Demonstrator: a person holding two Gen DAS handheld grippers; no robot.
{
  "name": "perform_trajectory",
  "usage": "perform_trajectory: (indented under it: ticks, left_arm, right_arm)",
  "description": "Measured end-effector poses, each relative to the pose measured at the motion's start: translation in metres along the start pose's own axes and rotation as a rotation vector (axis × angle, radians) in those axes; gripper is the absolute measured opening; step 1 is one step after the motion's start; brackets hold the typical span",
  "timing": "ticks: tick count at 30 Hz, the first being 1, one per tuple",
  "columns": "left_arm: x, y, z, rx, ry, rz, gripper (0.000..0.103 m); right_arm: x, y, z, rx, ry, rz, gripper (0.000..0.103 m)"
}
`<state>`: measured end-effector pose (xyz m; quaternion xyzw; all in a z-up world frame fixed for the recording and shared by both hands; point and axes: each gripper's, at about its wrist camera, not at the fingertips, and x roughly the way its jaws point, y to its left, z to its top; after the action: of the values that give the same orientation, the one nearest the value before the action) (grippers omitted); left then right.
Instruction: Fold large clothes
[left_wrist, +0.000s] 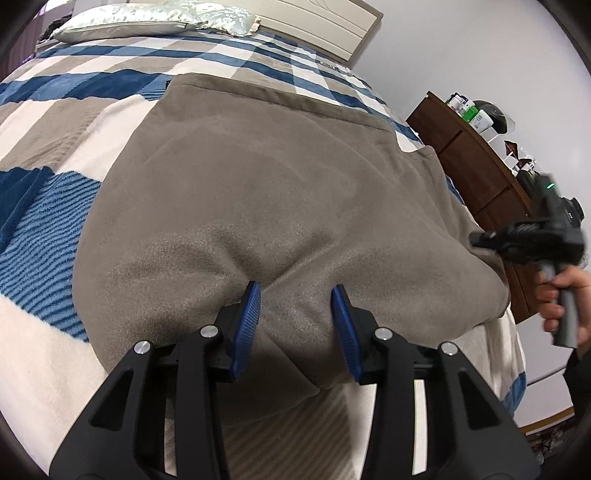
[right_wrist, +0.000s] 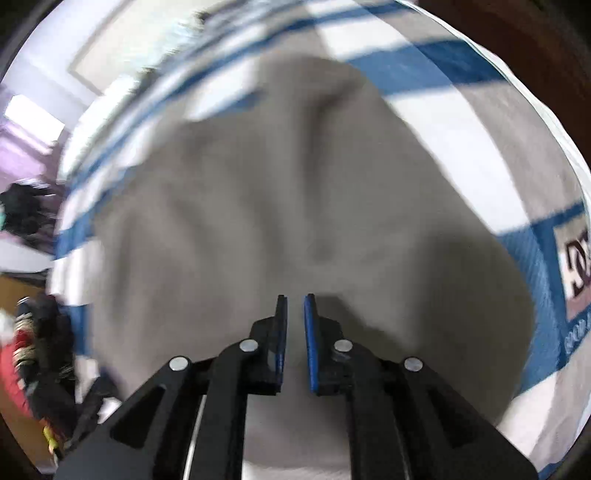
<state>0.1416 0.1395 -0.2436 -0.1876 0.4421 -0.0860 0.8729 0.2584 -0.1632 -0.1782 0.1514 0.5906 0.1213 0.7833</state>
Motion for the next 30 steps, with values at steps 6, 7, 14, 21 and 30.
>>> perform_trajectory:
  ticks: [6, 7, 14, 21, 30]
  left_arm:
    - [0.001, 0.002, 0.002, -0.007, 0.005, -0.015, 0.041]
    - [0.002, 0.001, 0.001, -0.005, 0.01, -0.022, 0.041]
    - [0.001, 0.003, 0.002, -0.008, 0.01, -0.01, 0.039]
    - [-0.003, 0.002, 0.003, -0.01, 0.006, -0.012, 0.039]
    - [-0.031, -0.016, 0.012, 0.017, -0.133, -0.099, 0.039]
  right_arm:
    - [0.061, 0.036, -0.053, -0.078, 0.159, -0.072, 0.011]
    - [0.075, 0.029, -0.059, -0.068, 0.156, -0.07, 0.007]
    - [0.064, 0.02, -0.059, -0.004, 0.08, 0.039, 0.009]
    - [-0.03, -0.021, -0.116, 0.091, -0.214, 0.212, 0.068]
    - [-0.016, -0.15, -0.172, 0.462, -0.334, 0.32, 0.068]
